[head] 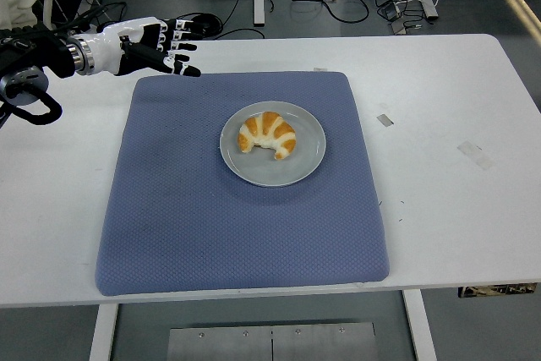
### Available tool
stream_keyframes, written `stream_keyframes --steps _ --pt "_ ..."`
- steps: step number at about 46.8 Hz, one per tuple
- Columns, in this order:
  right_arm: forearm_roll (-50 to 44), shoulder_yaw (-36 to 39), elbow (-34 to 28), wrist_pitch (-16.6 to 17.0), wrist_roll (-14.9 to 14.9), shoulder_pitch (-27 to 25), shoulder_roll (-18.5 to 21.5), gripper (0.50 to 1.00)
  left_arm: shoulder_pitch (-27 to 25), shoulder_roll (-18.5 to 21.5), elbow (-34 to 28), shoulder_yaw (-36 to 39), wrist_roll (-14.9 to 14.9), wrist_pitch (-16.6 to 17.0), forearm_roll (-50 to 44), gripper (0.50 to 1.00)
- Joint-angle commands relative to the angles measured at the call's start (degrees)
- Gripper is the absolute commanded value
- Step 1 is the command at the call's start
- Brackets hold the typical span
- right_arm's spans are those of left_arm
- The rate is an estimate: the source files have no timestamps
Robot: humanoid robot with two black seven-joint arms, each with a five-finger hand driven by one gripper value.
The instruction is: Place the bread on the table
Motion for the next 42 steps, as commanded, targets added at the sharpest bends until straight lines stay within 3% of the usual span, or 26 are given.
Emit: stream_keyframes --steps 1,12,21,33,42 --pt "-0.01 0.0 0.0 0.01 0.0 0.01 0.0 1.0 -0.39 -1.61 0.02 0.23 -0.01 0.16 3.57 0.955" --pt "-0.01 0.0 0.0 0.01 -0.08 0.01 0.0 1.0 -1.62 -5.74 -0.33 0.14 0.08 1.12 13.15 0.902" --pt "-0.01 0.0 0.0 0.01 0.0 0.01 0.0 1.0 -2.41 -6.27 -4.9 0.23 0.17 7.36 17.91 0.889" --pt "-0.01 0.0 0.0 0.01 0.0 0.01 0.0 1.0 -3.82 -4.95 -13.6 0.23 0.78 7.37 18.0 0.964" --pt "-0.01 0.0 0.0 0.01 0.0 0.01 0.0 1.0 -5.49 -3.55 -14.22 2.24 0.78 6.75 17.91 0.971"
